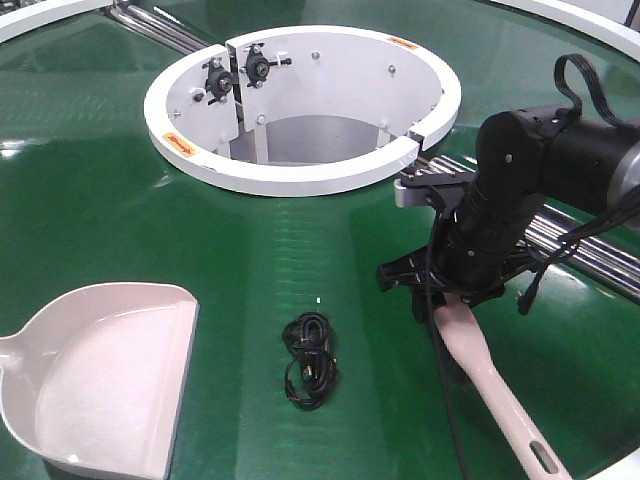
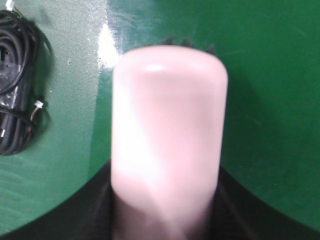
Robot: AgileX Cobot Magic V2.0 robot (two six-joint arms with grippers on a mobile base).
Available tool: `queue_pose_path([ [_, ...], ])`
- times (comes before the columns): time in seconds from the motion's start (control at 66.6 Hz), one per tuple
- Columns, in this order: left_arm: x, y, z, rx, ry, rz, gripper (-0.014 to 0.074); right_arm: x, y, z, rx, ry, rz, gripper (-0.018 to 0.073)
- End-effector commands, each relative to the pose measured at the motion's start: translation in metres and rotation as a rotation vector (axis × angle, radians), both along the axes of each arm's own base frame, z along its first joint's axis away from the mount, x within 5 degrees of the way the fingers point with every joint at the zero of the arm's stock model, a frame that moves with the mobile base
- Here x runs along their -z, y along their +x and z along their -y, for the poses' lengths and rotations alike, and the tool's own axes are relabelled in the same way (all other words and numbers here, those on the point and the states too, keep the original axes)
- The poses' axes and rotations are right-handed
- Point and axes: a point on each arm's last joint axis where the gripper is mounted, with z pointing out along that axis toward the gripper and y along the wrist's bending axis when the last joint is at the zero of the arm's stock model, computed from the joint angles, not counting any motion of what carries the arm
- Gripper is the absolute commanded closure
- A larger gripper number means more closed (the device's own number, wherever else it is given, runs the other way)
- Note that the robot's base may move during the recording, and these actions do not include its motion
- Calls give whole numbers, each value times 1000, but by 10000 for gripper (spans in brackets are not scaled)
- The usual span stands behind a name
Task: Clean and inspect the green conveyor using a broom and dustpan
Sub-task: 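Reach the left gripper to the pink dustpan handle and grasp it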
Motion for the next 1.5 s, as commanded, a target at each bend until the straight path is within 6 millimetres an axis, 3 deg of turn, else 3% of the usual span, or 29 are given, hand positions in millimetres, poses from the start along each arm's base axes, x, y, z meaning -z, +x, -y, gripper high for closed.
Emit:
queue_pose_path([
  [0.0,-17,1,-2,92,318,72,6,-24,-1,1,-2,28,85,562],
  [0.165,-18,1,-1,249,786,48,6,-24,-1,1,-2,28,85,562],
  [0.33,-18,1,-1,314,981,29,6,-24,-1,1,-2,28,85,562],
  [0.781,-10,6,-5,331,1021,-70,6,-24,-1,1,-2,28,85,562],
  [1.006,19,44,-11,415,1069,-340,6,-24,-2,0,-5,29,85,562],
  [1.171,48,78,-16,525,1011,-700,6,-24,-2,0,-5,29,85,562],
  [1.381,68,112,-22,589,943,-1060,6,-24,-2,0,-5,29,85,562],
  [1.486,77,126,-27,575,907,-1157,6,-24,-2,0,-5,28,84,562],
])
